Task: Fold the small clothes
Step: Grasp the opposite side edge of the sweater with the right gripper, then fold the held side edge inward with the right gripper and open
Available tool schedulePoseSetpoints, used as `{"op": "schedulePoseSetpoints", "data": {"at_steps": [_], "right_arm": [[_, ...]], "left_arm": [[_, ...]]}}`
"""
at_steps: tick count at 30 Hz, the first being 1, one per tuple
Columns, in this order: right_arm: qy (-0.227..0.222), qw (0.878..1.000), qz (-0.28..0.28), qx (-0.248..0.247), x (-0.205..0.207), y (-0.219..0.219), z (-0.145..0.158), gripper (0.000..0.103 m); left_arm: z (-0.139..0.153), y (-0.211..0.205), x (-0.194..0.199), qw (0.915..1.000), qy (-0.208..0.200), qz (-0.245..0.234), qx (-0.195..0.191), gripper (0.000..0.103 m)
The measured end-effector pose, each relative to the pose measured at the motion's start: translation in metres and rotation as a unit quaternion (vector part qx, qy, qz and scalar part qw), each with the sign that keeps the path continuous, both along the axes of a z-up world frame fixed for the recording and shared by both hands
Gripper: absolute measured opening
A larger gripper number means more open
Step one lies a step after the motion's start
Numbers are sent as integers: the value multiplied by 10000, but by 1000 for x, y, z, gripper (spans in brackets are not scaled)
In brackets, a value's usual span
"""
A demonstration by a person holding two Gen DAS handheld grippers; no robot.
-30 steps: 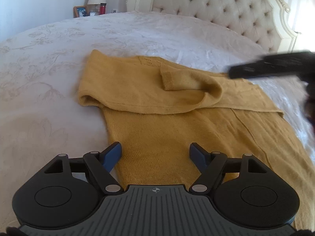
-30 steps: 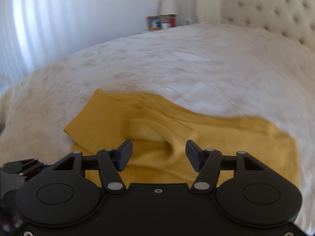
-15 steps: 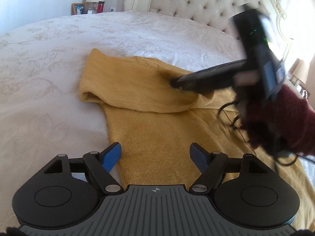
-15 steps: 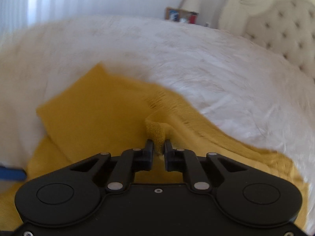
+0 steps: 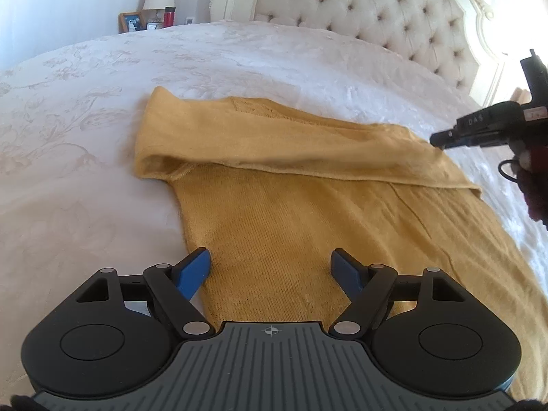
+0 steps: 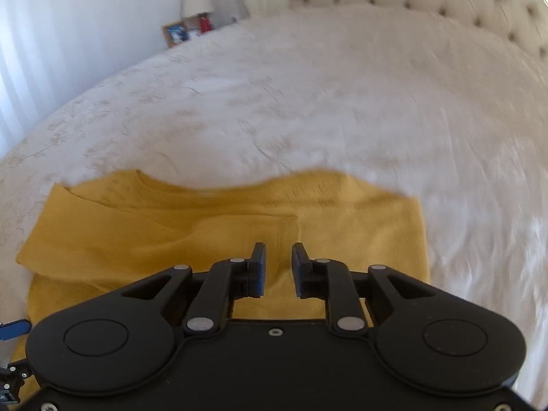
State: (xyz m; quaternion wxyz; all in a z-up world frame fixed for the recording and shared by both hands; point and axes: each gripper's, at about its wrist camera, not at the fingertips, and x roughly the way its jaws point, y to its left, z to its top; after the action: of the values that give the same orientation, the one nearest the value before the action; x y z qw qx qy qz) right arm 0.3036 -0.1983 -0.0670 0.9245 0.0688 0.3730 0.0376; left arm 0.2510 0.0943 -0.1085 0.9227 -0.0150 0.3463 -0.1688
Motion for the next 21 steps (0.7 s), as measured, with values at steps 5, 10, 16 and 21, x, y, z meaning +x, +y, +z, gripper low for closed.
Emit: {"op": "schedulePoseSetpoints", "data": {"at_steps": [5,10,16,21], "right_arm": [[-17,9981,-247,567,-1,-10,-12,74],[264,9960,-490,699,15,-14,-31,73],[311,9965,-179,761,15,-4,-32,14],[-384,9985,390,70,-1,10,23,13]], "left_arm": [[0,1,1,10000,19,-28,-74,79],[0,3,1,9999,28,-32,-134,79],[-1,4,1,9998,4,4,-177,79],[-2,3,0,9999,-23,17,-143,79]]}}
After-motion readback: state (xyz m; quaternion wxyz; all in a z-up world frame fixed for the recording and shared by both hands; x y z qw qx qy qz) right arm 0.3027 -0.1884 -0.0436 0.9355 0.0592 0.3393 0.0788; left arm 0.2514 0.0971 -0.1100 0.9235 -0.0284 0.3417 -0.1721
